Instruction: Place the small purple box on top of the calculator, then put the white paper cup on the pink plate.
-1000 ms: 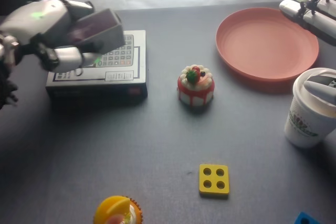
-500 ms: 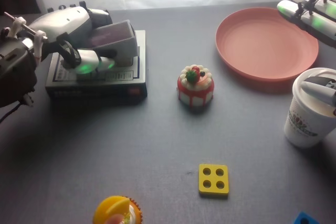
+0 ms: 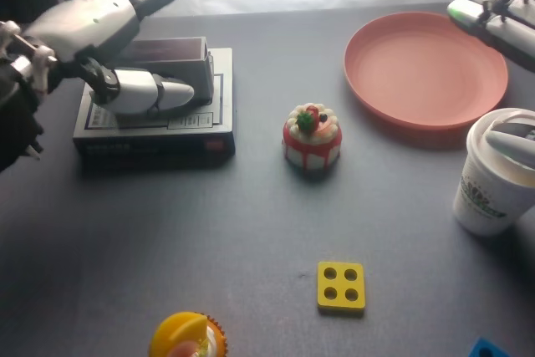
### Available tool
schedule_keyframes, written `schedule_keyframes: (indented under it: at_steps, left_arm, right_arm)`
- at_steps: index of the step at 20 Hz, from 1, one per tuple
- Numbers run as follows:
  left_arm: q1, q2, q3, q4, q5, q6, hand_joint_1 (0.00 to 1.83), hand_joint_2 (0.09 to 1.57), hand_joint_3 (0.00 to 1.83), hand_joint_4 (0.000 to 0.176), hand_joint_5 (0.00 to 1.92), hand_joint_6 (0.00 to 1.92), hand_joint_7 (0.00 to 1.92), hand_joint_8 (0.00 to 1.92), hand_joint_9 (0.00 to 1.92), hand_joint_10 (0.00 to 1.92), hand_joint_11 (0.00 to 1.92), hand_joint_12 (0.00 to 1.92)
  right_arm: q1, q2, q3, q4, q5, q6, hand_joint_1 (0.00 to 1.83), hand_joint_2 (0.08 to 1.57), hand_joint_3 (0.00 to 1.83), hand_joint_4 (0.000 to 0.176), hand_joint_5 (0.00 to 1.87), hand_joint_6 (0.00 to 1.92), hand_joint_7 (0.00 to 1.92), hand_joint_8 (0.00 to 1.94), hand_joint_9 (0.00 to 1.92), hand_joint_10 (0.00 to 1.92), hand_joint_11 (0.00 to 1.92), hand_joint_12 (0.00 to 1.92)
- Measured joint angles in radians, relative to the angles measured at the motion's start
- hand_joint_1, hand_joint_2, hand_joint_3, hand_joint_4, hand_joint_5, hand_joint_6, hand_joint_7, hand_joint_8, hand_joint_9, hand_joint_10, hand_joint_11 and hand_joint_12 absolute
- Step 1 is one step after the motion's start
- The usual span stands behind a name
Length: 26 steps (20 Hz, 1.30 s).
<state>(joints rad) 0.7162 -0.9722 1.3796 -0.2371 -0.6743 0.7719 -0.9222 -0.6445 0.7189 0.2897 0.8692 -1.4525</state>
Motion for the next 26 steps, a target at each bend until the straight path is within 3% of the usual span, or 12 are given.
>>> schedule_keyframes:
  at_steps: [1,5,6,8,9,12,15,19,20,21,22,26]
  left_arm:
    - [0.002,0.016,-0.022,0.012,-0.034,-0.001,0.8,1.03,0.0,0.132,0.02,0.0,0.0,0.0,0.0,0.0,0.0,0.0]
    - [0.046,0.09,-0.138,0.07,-0.227,-0.008,0.75,1.08,0.01,0.152,0.01,0.0,0.0,0.0,0.0,0.0,0.0,0.0]
    - [0.071,0.11,-0.177,0.078,-0.292,-0.016,0.83,1.04,0.0,0.154,0.03,0.01,0.0,0.0,0.0,0.0,0.0,0.0]
    - [0.098,0.138,-0.214,0.103,-0.375,-0.022,0.84,1.04,0.0,0.151,0.04,0.01,0.0,0.0,0.0,0.0,0.0,0.0]
    - [0.101,0.147,-0.225,0.107,-0.402,-0.022,0.82,1.03,0.0,0.152,0.04,0.01,0.0,0.0,0.0,0.0,0.0,0.0]
    - [0.108,0.16,-0.236,0.107,-0.467,-0.022,0.78,1.03,0.0,0.146,0.04,0.01,0.0,0.0,0.0,0.0,0.0,0.0]
    - [0.113,0.161,-0.242,0.113,-0.482,-0.031,0.83,1.03,0.0,0.174,0.05,0.01,0.0,0.0,0.0,0.0,0.0,0.0]
    - [0.127,0.161,-0.242,0.111,-0.489,-0.036,0.8,1.03,0.0,0.146,0.05,0.01,0.0,0.0,0.0,0.0,0.0,0.0]
    - [0.127,0.161,-0.242,0.108,-0.485,-0.037,0.81,1.03,0.0,0.146,0.05,0.01,0.0,0.0,0.0,0.0,0.0,0.0]
    - [0.13,0.161,-0.242,0.106,-0.489,-0.037,0.81,1.04,0.0,0.138,0.06,0.01,0.0,0.0,0.0,0.0,0.0,0.0]
    - [0.132,0.161,-0.242,0.103,-0.493,-0.037,0.82,1.04,0.0,0.133,0.06,0.01,0.0,0.0,0.0,0.0,0.0,0.0]
    - [0.146,0.161,-0.242,0.097,-0.494,-0.044,0.82,1.06,0.01,0.126,0.06,0.01,0.0,0.0,0.0,0.0,0.0,0.0]
  right_arm:
    - [-0.008,0.004,0.004,-0.003,0.0,0.021,0.42,1.24,0.0,0.0,0.0,0.0,0.0,0.0,0.0,0.0,0.0,0.0]
    - [-0.057,0.003,0.067,-0.056,-0.022,0.227,0.62,1.13,0.0,0.0,0.0,0.0,0.0,0.0,0.0,0.0,0.01,0.0]
    - [-0.057,-0.009,0.093,-0.061,-0.03,0.28,0.65,1.01,0.07,0.0,0.0,0.0,0.0,0.0,0.0,0.0,0.0,0.66]
    - [-0.057,-0.035,0.127,-0.062,-0.054,0.317,0.69,0.99,0.03,0.0,0.0,0.0,0.0,0.0,0.0,0.0,0.0,0.63]
    - [-0.057,-0.047,0.139,-0.065,-0.074,0.341,0.74,0.98,0.02,0.0,0.0,0.0,0.0,0.0,0.0,0.0,0.0,0.28]
    - [-0.056,-0.068,0.166,-0.077,-0.091,0.396,0.73,0.97,0.0,0.0,0.0,0.0,0.0,0.0,0.0,0.0,0.0,0.03]
    - [-0.055,-0.075,0.172,-0.09,-0.103,0.428,0.68,0.9,0.0,0.008,0.0,0.0,0.0,0.0,0.0,0.0,0.0,0.0]
    - [-0.055,-0.079,0.172,-0.1,-0.124,0.428,0.68,0.91,0.0,0.037,0.0,0.0,0.0,0.0,0.0,0.0,0.0,0.0]
    - [-0.055,-0.079,0.172,-0.1,-0.124,0.428,0.7,0.92,0.0,0.035,0.0,0.0,0.0,0.0,0.0,0.0,0.0,0.0]
    - [-0.055,-0.079,0.172,-0.1,-0.123,0.428,0.67,0.94,0.0,0.009,0.0,0.0,0.0,0.0,0.0,0.0,0.0,0.0]
    - [-0.055,-0.079,0.173,-0.1,-0.122,0.428,0.64,0.94,0.0,0.001,0.0,0.0,0.0,0.0,0.0,0.0,0.0,0.0]
    - [-0.055,-0.069,0.19,-0.054,-0.11,0.421,0.66,0.95,0.0,0.0,0.0,0.0,0.0,0.0,0.0,0.0,0.0,0.0]
